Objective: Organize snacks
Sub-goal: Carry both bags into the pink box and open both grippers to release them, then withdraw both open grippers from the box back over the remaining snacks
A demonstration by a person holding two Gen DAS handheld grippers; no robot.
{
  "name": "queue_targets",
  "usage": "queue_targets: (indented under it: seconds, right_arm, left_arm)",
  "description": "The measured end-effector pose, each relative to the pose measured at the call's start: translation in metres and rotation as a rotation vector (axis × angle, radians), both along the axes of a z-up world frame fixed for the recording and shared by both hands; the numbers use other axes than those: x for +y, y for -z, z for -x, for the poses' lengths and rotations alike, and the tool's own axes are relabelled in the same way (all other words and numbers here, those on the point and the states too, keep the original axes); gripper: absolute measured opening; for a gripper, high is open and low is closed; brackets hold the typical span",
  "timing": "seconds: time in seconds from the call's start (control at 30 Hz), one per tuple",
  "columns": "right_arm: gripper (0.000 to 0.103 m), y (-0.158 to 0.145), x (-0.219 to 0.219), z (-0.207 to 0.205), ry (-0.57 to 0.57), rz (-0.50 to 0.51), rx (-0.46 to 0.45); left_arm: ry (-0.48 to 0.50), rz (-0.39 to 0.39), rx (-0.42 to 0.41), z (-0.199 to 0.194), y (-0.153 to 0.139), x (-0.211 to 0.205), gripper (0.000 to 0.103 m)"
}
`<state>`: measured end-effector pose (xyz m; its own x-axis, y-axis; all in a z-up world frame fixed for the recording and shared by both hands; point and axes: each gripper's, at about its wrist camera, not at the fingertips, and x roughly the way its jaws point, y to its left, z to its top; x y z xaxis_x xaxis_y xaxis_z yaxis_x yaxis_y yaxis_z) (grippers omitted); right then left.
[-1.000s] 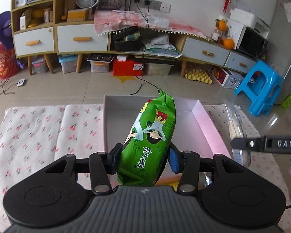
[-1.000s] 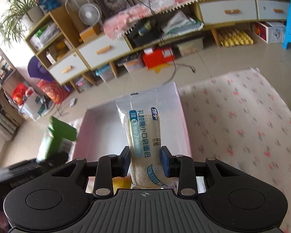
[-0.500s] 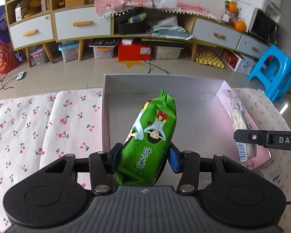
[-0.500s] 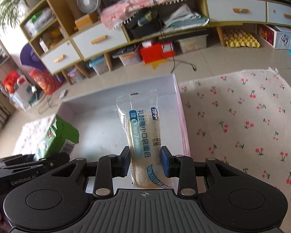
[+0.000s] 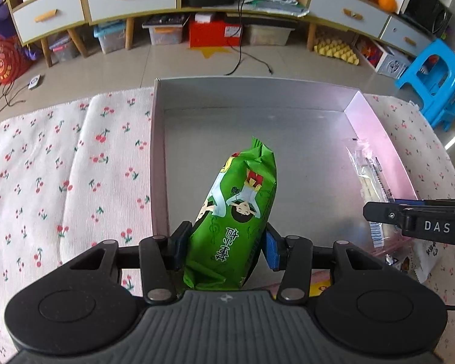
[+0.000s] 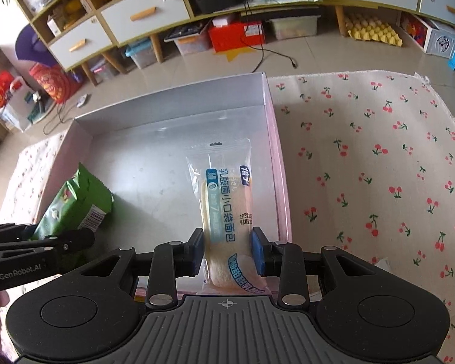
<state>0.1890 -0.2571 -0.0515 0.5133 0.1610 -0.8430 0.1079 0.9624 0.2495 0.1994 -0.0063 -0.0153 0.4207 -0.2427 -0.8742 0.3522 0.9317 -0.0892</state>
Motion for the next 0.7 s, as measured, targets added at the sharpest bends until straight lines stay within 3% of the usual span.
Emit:
queue_targets:
  seconds: [0.17,0.23,0.27,0.3,0.33,0.43,0.7]
  right_arm:
    - [0.035,-0.002,-0.002,0.004,0.005,-0.013,-0.032]
    - [0.038,-0.006,-0.005,0.005,0.007,-0.038,-0.053]
    - [0.047,-0.008,-0.007,0.007,0.008,-0.051,-0.060]
    - [0.052,-0.012,-0.008,0.009,0.012,-0.062,-0.070]
    - [0.061,-0.018,-0.008,0.011,0.012,-0.065,-0.084]
    - [0.069,-0.032,-0.005,0.018,-0.001,-0.047,-0.120]
    - [0.075,-0.058,0.000,0.044,-0.023,-0.013,-0.150]
  left_arm:
    - [0.003,0.012,-0.034,0.005,0.001,0.002,0.046]
    - [0.017,0.022,-0.073,0.009,0.000,0.002,0.053]
    - [0.027,0.038,-0.090,0.012,-0.002,0.002,0.064]
    - [0.030,0.047,-0.104,0.014,-0.004,0.002,0.082]
    - [0.026,0.049,-0.129,0.018,-0.008,0.002,0.086]
    - [0.039,0.051,-0.164,0.026,-0.019,0.001,0.089]
    - [0.011,0.054,-0.177,0.045,-0.037,0.004,0.098]
